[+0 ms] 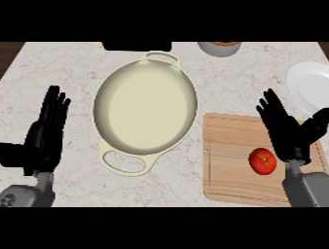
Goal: Pick the tomato from the cutting board and place it in the pot
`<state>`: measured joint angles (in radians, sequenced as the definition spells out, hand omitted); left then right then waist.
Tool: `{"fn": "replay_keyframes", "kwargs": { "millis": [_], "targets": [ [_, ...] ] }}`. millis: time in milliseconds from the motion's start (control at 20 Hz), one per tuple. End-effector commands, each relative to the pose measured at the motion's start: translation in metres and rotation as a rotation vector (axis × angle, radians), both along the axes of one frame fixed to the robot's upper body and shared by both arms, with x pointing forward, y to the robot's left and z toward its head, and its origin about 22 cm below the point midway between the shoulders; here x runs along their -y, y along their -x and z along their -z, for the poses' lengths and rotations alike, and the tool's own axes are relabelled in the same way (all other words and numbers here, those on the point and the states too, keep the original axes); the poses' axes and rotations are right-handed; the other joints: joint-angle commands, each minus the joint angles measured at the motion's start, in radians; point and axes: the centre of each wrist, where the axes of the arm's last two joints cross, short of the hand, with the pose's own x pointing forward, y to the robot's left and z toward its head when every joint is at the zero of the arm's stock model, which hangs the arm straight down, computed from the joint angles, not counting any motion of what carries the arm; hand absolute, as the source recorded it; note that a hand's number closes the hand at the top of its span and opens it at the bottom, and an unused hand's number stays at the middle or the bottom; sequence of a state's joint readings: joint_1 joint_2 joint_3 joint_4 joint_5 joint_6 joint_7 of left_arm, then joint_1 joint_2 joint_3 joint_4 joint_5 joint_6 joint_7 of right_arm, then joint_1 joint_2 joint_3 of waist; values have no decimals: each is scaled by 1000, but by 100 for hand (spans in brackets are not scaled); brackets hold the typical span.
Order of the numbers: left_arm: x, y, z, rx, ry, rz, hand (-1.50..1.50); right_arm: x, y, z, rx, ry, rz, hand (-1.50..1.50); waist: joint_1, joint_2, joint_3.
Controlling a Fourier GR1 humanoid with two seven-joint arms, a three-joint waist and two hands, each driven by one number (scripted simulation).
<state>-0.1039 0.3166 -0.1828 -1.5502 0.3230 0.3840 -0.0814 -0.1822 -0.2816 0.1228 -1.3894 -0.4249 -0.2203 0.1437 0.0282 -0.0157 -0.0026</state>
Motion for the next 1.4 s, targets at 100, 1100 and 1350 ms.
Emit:
{"fn": "replay_keyframes", "kwargs": {
  "millis": [100,1100,1350],
  "targets": [
    [-54,3,6,-101,-170,-57,0,60,13,-7,-58,175,-6,150,-36,17,2],
    [-91,27,16,-299,-353,-39,0,119,83,-90,173,1010,-162,-150,-28,17,0],
    [-82,38,14,-273,-358,-24,0,85,66,-103,22,1071,-277,-150,-1,17,1]
  ]
}}
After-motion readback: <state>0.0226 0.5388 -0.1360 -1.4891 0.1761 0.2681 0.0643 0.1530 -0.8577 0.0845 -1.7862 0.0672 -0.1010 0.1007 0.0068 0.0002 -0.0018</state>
